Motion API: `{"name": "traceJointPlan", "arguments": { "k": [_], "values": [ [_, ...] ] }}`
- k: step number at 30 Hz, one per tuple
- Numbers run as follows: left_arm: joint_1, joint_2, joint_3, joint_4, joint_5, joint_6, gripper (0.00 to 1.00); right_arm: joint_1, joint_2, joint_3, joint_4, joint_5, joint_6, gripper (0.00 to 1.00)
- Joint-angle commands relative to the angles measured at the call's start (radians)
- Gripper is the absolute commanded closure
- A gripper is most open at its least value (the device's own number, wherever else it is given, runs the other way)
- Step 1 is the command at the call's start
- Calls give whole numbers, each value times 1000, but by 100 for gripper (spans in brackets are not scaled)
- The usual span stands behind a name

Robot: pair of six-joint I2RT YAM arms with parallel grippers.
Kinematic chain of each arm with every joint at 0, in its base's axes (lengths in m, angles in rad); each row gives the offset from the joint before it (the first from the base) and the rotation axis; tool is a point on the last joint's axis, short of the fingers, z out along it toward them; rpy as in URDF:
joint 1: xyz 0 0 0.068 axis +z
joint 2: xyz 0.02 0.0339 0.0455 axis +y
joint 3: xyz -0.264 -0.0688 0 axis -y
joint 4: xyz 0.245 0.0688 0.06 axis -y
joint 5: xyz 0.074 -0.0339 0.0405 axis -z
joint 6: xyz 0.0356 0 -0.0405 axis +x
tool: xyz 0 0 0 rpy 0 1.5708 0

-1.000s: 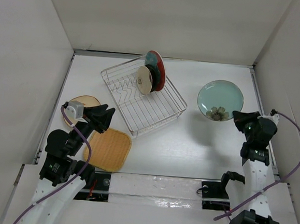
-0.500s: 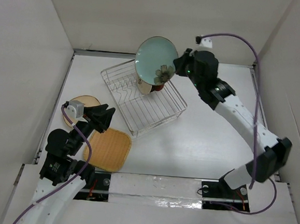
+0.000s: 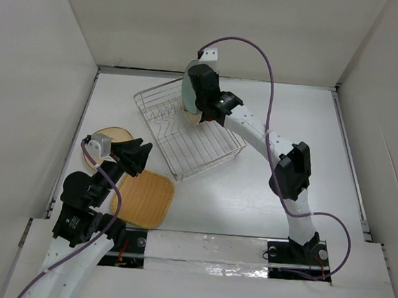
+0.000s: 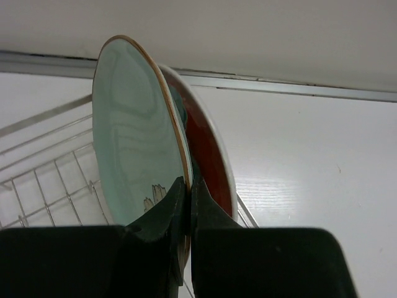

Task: Load the plates into the dish rack

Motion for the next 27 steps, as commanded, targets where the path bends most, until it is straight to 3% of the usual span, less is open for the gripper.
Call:
{"name": "traceJointPlan", "arguments": {
  "k": [1,15,27],
  "values": [
    [-6,1,24,38,-2,7,65,22,-47,104,128,141,-47,100],
    [-6,8,22,40,4,7,65,118,97,68,190,208,-169,100],
    [-6,16,22,40,0,7,65,155,116,-29,224,149,-107,97]
  ]
}}
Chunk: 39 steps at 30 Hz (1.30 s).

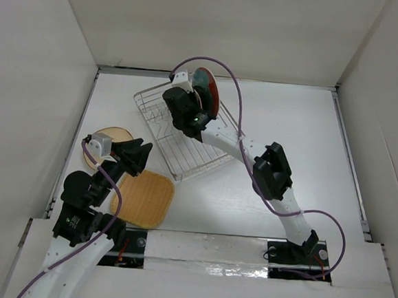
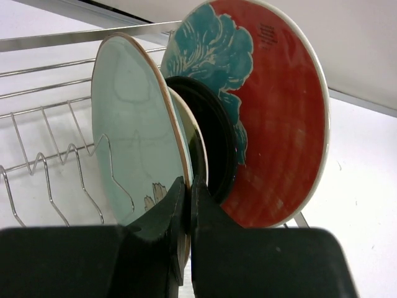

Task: Load the plates into the dish rack

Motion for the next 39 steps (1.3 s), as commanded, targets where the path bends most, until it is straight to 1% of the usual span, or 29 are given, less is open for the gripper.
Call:
{"name": "traceJointPlan", "arguments": {
  "k": [1,3,4,6,7,9,10,11,12,13,14,15,16,17,18,19,20,21,22,23,24,27,28,29,30,31,34,35,39],
  "values": [
    [-6,12,22,40,-2,7,65,24,-51,-17,117,6,55,85],
    [-6,15,22,39,-7,7,65,24,-57,-11,102,3,64,71],
    [-6,18,22,39,-9,9,65,33,-66,-10,85,6,72,54],
    [-6,21,22,37,-16,9,65,33,-127,-32,87,4,70,41],
    [-6,23,24,37,-21,10,65,42,-160,-81,103,-3,70,32],
    [-6,21,24,34,-33,12,65,53,-273,-149,111,-49,87,27],
    [-6,21,24,34,-44,13,65,65,-317,-236,120,-71,119,24],
    [-6,23,22,34,-50,13,65,76,-365,-294,136,-97,135,24],
    [-6,26,22,34,-55,12,65,90,-466,-362,159,-146,150,23],
    [-6,27,22,34,-56,12,66,107,-517,-437,220,-163,182,24],
    [-6,32,22,34,-59,12,66,148,-567,-593,243,-184,207,24],
    [-6,39,22,34,-59,13,68,171,-616,-670,284,-227,236,28],
    [-6,43,22,33,-59,13,70,199,-707,-748,341,-242,298,49],
    [-6,47,24,34,-58,13,72,260,-748,-893,363,-252,335,70],
    [-6,53,24,34,-58,13,81,289,-785,-957,373,-264,387,89],
    [-6,56,22,36,-59,13,89,320,-849,-1015,402,-270,487,100],
    [-6,59,22,36,-59,15,99,352,-879,-1075,430,-273,538,100],
    [-6,67,24,36,-59,13,100,421,-905,-1194,467,-275,588,100],
    [-6,70,25,36,-53,13,100,449,-937,-1244,538,-284,663,100],
    [-6,73,26,36,-51,13,100,470,-939,-1279,544,-290,705,100],
    [-6,75,27,33,-53,15,100,496,-933,-1310,526,-304,800,100],
    [4,61,24,34,-56,10,100,516,-866,-1324,509,-338,903,89],
    [4,58,22,34,-59,10,100,530,-846,-1323,501,-345,973,81],
    [4,55,21,34,-59,9,100,539,-827,-1329,534,-350,997,76],
    [4,52,21,36,-59,7,97,540,-792,-1336,556,-345,1021,68],
    [4,53,21,39,-50,7,95,549,-775,-1340,564,-348,1105,52],
    [14,63,24,40,-13,1,87,535,-705,-1350,603,-396,1211,38],
    [14,63,24,42,-4,1,82,506,-688,-1361,649,-422,1228,37],
    [14,38,22,40,4,1,75,461,-585,-1393,807,-564,1316,36]
  ]
}}
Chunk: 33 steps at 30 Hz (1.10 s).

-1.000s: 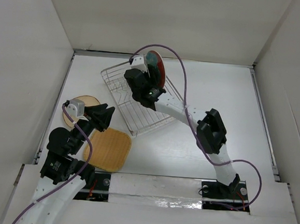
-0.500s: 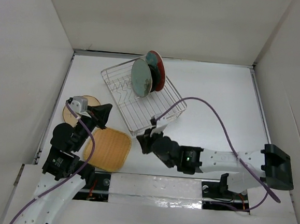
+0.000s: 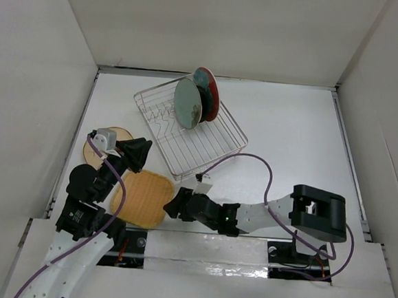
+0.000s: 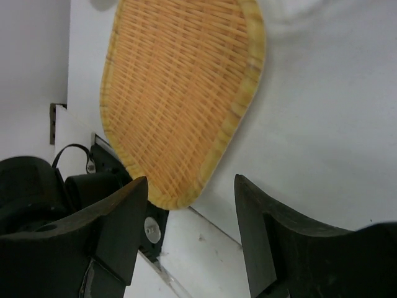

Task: Load the plates into the dish rack

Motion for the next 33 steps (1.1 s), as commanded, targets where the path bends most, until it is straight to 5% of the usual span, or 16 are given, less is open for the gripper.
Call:
{"name": "traceJointPlan", "arguments": {
  "k": [1,11,15,16,19,25,30,33],
  "values": [
    [4,-27,22,47,22,-4,75,-47,74,-24,216,-113,179,37],
    [4,-56,29,52,13,0,74,-101,293,37,304,-238,291,46],
    [4,-70,27,46,10,0,74,-114,321,37,316,-233,322,65],
    [4,-70,27,46,10,0,74,-114,315,34,312,-233,328,81],
    [4,-72,27,44,10,0,74,-114,283,-16,310,-189,337,100],
    [4,-73,29,40,2,2,74,-25,96,-15,140,-79,108,100],
    [4,-84,33,41,-24,5,71,84,-107,118,-209,230,-112,100],
    [13,-93,41,37,-47,7,67,84,-176,160,-265,299,-193,100]
  ]
}}
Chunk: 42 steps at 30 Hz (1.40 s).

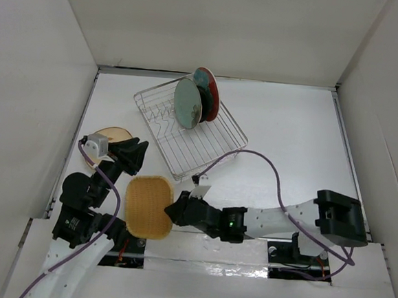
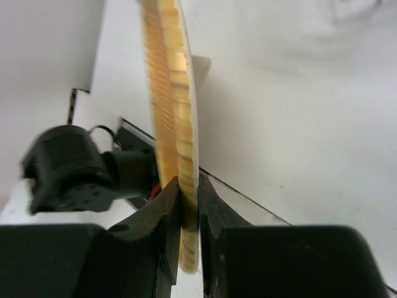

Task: Load the plates into the dish rack

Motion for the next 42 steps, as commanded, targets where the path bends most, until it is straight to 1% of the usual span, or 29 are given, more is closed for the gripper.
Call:
{"name": "traceJointPlan", "arguments": {
  "k": [1,3,4,5,6,7,8,9,12,13,15,16,17,18,19,20,21,22,23,25,26,27,30,35,38,42],
  "values": [
    [9,-28,45,32,-53,8,66,-3,-127,98,-146,279,-227,100],
    [9,-71,50,32,-79,9,65,-13,-156,149,-155,335,-316,100],
    [9,-88,48,38,-103,8,65,-29,-173,164,-152,385,-400,100],
    [9,-106,44,41,-116,5,65,-50,-182,179,-146,385,-436,100],
    [9,-134,41,45,-119,3,65,-102,-190,205,-125,370,-479,100],
    [9,-145,39,46,-163,3,65,-128,-201,212,-96,338,-517,100],
    [9,-150,39,43,-169,3,65,-157,-213,216,-42,324,-575,100],
    [9,-150,39,42,-174,3,65,-217,-216,236,-25,307,-599,100],
    [9,-139,34,41,-157,2,64,-314,-201,274,47,266,-700,100],
    [9,-137,33,42,-143,2,64,-373,-189,329,52,222,-724,100],
    [0,-133,30,43,-134,0,64,-415,-123,398,67,212,-844,100],
    [-1,-131,30,43,-130,2,64,-449,-89,507,55,207,-890,100],
    [-10,-130,31,43,-130,2,64,-463,-54,573,-15,210,-965,100],
    [-10,-130,31,42,-130,3,64,-477,18,633,-41,207,-1008,100],
    [-10,-131,31,38,-130,2,64,-501,50,744,-98,206,-1069,100],
    [-10,-133,30,37,-130,2,64,-515,116,797,-129,200,-1091,100],
    [-10,-133,30,37,-130,2,64,-529,117,849,-162,200,-1108,100],
    [-10,-131,30,37,-130,2,64,-541,173,895,-196,171,-1117,100],
    [-10,-131,30,37,-130,2,64,-562,199,978,-260,154,-1125,100],
    [-10,-127,30,38,-130,3,64,-573,277,1060,-322,117,-1139,100],
    [-10,-124,30,37,-130,3,64,-587,301,1099,-380,106,-1163,100],
    [-10,-119,30,38,-107,2,64,-596,325,1167,-405,99,-1168,100],
    [-10,-110,31,38,-94,2,64,-596,409,1267,-477,83,-1188,100],
    [-10,-97,31,38,-90,2,64,-618,511,1393,-554,51,-1206,100],
    [-10,-93,31,37,-90,2,64,-629,560,1442,-574,25,-1205,100],
    [-10,-85,31,38,-90,3,64,-638,601,1465,-583,-1,-1196,100]
  ]
}}
